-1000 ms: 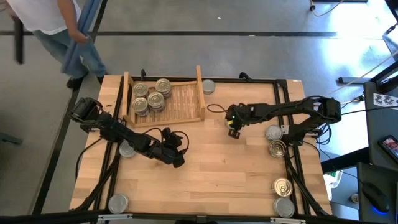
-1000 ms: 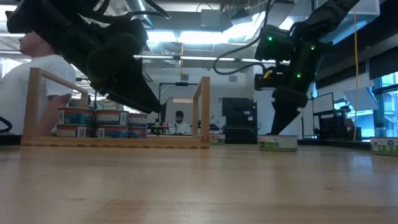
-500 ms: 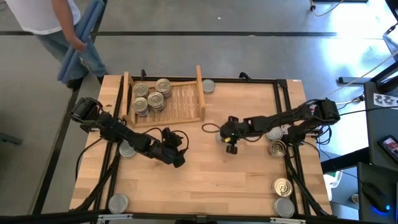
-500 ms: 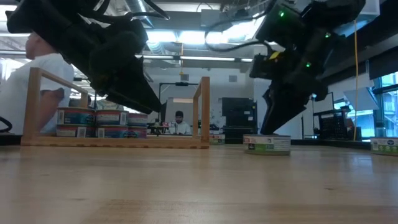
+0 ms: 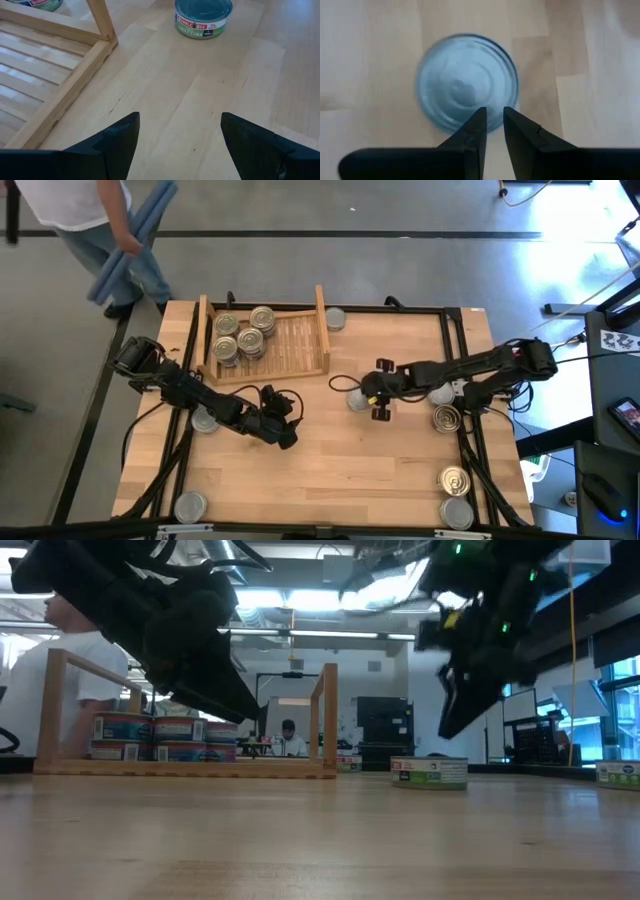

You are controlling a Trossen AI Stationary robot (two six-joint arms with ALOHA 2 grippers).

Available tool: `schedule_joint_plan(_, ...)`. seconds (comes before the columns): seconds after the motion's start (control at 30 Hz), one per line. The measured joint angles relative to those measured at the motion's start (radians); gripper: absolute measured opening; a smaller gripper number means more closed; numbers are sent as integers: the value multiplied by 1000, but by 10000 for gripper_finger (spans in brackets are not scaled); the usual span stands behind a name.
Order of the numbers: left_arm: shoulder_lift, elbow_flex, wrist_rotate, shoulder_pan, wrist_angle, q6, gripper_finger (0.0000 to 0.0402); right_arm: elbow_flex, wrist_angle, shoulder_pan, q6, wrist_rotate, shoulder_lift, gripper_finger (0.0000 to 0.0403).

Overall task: Stack canned seafood by type on shelf
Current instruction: Move the green tuna can from the top right to the center, then put the green tuna can on the shelf

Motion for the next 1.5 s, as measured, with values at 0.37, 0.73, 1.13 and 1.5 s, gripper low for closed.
schedule_joint_plan(0.37, 0, 0, 0, 0, 0, 8, 276, -62, 297, -23, -5, -122, 136, 67)
schedule_joint_plan(0.73, 0, 0, 0, 0, 115, 129, 276, 9, 586, 58, -4, -204, 333, 67)
schedule_joint_plan(1.13, 0, 1, 8, -3, 213, 193, 276, 267, 526, 93, -117, -218, 395, 67)
schedule_joint_plan(1.5, 69, 1, 73, -22, 316, 231, 276, 272, 284, 93, -192, -157, 229, 67)
